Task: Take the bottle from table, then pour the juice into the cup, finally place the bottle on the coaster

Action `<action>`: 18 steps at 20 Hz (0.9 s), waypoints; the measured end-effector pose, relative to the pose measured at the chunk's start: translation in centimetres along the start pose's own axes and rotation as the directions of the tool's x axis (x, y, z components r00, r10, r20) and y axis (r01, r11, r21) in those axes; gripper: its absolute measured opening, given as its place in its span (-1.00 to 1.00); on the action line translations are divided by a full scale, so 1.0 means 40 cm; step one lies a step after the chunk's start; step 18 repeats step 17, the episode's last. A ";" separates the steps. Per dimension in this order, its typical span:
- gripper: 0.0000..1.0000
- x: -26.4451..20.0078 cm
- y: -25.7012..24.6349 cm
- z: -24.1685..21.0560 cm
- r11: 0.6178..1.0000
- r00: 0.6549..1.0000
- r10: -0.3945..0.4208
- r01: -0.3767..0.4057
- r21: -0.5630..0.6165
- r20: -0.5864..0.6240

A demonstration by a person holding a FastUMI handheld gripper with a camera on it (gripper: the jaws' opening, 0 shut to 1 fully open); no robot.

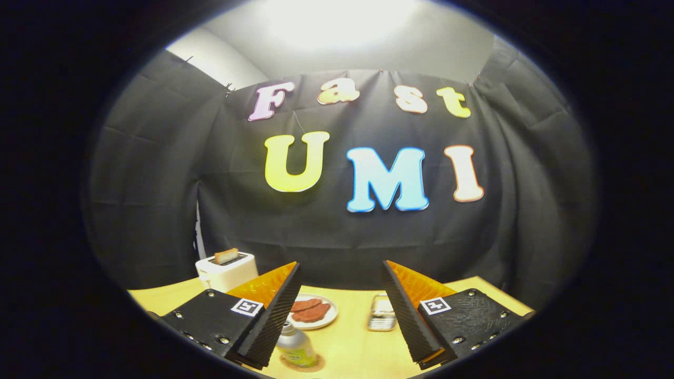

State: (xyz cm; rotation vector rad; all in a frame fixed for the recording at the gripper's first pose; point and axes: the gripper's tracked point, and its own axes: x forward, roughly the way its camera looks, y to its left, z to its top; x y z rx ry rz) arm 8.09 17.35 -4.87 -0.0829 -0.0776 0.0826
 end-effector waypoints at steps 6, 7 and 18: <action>0.86 -0.052 -0.093 0.088 0.998 0.997 -0.064 0.064 -0.001 0.031; 0.86 -0.061 -0.110 0.109 0.997 0.996 -0.078 0.079 -0.015 0.043; 0.86 -0.128 -0.159 0.131 0.998 0.999 -0.050 0.050 0.036 -0.010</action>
